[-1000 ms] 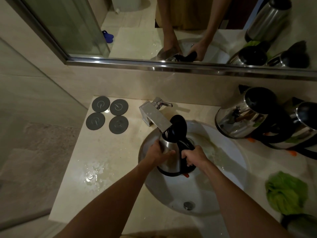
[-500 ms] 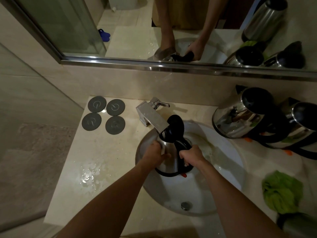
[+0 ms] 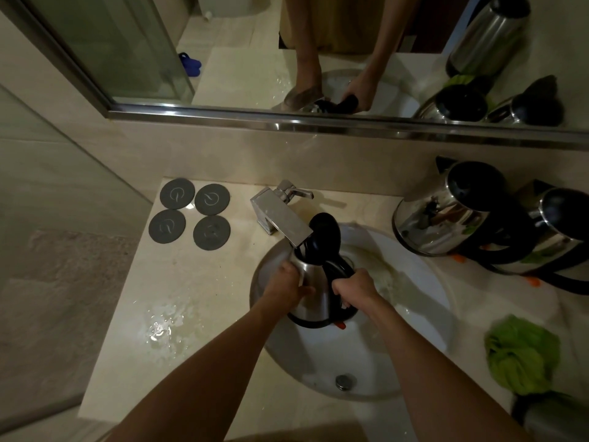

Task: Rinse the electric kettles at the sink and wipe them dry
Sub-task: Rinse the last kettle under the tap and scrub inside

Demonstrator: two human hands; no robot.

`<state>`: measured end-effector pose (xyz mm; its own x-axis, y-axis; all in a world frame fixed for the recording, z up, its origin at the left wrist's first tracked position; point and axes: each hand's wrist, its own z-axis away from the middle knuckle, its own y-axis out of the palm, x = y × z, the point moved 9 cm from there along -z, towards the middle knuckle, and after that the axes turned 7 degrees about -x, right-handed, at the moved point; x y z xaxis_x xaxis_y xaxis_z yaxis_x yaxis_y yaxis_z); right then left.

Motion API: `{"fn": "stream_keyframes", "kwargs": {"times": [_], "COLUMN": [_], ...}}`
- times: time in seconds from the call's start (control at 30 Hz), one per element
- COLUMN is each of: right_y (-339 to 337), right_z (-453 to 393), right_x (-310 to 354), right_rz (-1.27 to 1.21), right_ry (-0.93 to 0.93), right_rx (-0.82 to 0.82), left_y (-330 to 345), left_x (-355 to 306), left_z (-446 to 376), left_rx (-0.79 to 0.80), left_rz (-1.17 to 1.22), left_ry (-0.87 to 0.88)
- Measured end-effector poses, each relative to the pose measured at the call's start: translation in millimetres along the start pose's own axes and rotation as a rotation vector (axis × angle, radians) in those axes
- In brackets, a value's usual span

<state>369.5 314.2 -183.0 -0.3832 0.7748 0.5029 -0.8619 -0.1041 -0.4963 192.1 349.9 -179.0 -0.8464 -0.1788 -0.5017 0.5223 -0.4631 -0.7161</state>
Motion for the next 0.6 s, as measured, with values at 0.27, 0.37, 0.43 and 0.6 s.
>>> {"fn": "stream_keyframes", "kwargs": {"times": [0.27, 0.37, 0.43, 0.6], "right_y": [0.4, 0.6, 0.0, 0.6], "right_z": [1.0, 1.7, 2.5, 1.3], "right_x": [-0.8, -0.8, -0.1, -1.3], "right_rz": [-0.002, -0.003, -0.002, -0.012], "right_ry": [0.015, 0.02, 0.02, 0.02], "right_rx": [0.002, 0.004, 0.001, 0.009], "left_y": [3.7, 4.1, 4.0, 5.4], "left_x": [4.7, 4.6, 5.0, 4.9], "left_z": [3.3, 2.7, 2.2, 2.2], "left_rx": [-0.031, -0.018, -0.011, -0.004], "left_rz": [0.053, 0.068, 0.066, 0.074], "left_ry": [-0.027, -0.025, -0.022, -0.023]}}
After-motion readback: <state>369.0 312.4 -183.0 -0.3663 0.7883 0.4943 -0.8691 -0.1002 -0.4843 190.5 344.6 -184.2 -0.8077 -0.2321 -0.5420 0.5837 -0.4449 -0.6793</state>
